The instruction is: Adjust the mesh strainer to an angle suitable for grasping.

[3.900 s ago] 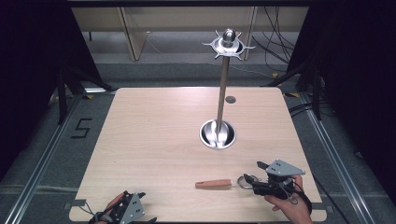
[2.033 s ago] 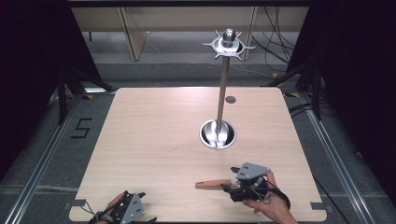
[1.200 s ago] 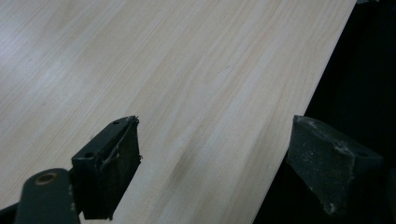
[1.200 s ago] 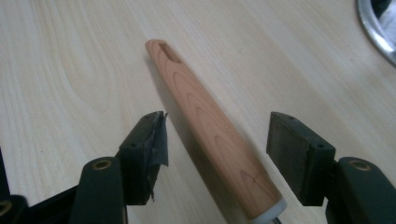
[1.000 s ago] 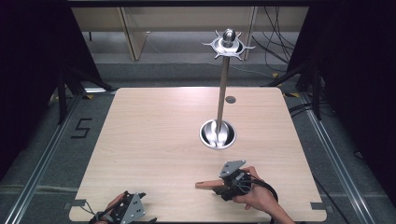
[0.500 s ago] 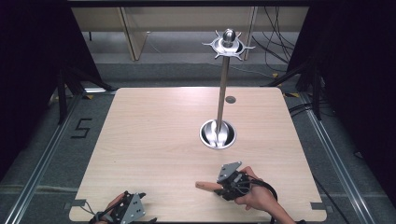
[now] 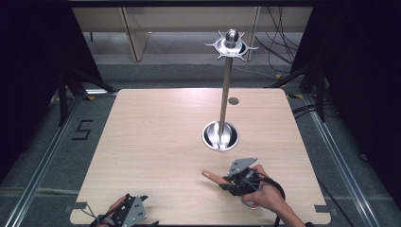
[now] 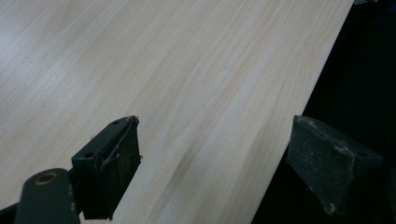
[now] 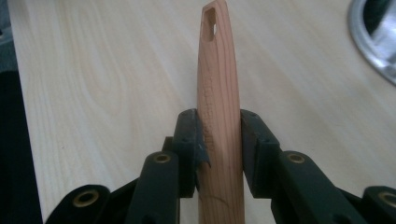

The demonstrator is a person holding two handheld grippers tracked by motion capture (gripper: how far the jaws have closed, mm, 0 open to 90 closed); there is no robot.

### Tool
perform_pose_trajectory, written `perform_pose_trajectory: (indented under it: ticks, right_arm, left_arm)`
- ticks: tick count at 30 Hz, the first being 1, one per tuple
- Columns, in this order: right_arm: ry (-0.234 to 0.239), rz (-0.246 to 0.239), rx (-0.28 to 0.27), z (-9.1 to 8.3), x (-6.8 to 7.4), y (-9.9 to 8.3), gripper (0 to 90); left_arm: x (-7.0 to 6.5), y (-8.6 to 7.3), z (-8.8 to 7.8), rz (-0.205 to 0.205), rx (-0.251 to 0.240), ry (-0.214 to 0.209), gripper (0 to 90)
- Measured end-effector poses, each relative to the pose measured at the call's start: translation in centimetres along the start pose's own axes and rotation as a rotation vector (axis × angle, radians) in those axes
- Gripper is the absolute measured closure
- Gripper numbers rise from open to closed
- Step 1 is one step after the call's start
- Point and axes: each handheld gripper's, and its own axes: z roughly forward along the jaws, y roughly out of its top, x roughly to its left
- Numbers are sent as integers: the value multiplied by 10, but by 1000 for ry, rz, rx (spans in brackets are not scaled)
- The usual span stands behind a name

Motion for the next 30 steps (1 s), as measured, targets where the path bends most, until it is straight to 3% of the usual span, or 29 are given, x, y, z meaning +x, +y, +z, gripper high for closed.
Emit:
perform_pose_trajectory:
  ticks: [3,18,22,24,26,27,28,30]
  right_arm:
    - [17,27,-52,-9,-6,-1,708]
    - [42,82,-174,-29,-16,0,709]
    - [71,125,-224,-35,-17,1,709]
    - [66,114,-243,-35,-18,1,710]
    - [91,152,-260,-37,-17,1,710]
    - [88,120,-272,-38,-20,2,710]
    - [98,150,-282,-39,-18,2,710]
    - [116,150,-288,-40,-18,2,710]
  left_arm:
    - [0,0,0,0,1,-7,162]
    - [1,0,0,-1,2,-15,162]
    - [1,0,0,-1,2,-14,162]
    - [1,0,0,-1,2,-15,162]
    - [1,0,0,-1,1,-14,162]
    - [1,0,0,-1,1,-14,162]
    - [1,0,0,-1,1,-14,162]
    - [1,0,0,-1,2,-15,162]
